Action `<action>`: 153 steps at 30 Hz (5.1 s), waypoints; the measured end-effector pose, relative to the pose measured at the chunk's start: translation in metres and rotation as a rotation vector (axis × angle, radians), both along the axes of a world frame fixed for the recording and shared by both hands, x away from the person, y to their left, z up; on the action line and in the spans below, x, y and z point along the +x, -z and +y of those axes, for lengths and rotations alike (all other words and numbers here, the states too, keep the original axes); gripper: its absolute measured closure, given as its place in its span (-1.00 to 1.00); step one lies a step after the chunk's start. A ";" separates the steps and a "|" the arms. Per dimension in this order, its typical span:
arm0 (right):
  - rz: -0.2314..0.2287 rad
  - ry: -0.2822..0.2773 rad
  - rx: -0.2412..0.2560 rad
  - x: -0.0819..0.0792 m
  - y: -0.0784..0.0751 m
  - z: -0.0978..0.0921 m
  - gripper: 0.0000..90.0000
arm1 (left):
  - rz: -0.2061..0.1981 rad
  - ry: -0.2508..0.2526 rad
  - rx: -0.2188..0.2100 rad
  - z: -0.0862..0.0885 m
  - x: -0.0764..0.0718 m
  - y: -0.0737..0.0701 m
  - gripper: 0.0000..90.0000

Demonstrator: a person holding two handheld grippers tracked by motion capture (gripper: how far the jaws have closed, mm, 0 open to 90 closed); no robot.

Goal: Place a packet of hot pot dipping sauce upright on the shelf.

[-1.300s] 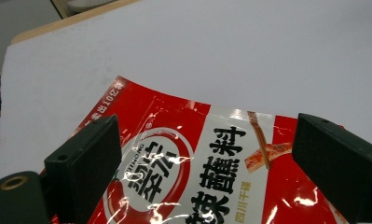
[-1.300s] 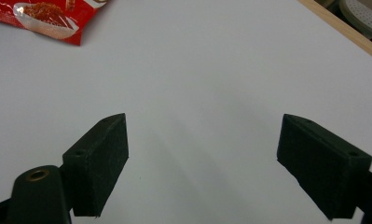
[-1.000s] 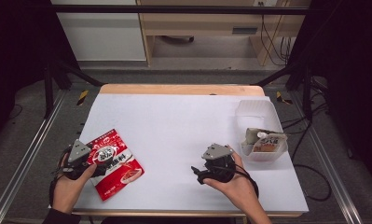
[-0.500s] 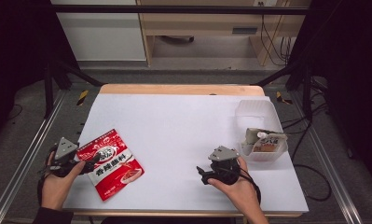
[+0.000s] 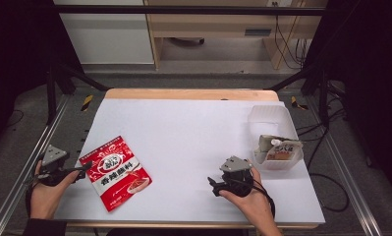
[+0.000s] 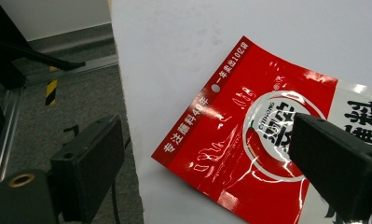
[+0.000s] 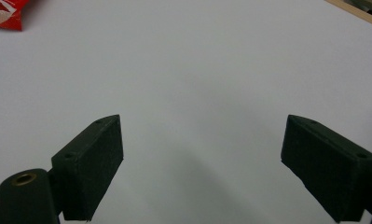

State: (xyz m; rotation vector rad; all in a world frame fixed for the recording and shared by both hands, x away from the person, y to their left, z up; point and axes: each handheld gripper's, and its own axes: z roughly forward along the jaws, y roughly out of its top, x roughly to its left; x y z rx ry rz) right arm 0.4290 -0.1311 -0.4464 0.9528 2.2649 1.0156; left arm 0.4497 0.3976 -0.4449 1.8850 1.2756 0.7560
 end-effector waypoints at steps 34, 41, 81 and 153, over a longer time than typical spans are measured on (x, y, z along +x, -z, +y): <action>0.023 -0.041 -0.029 -0.001 0.004 0.006 -0.69 | 0.165 0.041 0.018 0.005 0.029 0.027 -0.57; 0.025 -0.047 -0.030 -0.001 0.005 0.006 -0.69 | 0.181 0.058 -0.009 0.004 0.029 0.028 -0.53; 0.021 -0.063 -0.044 -0.001 0.005 0.006 -0.67 | 0.208 0.115 -0.087 0.009 0.019 0.018 0.46; -0.003 -0.132 -0.057 0.005 -0.011 0.036 -0.68 | 0.021 0.249 0.032 -0.039 0.010 -0.038 1.00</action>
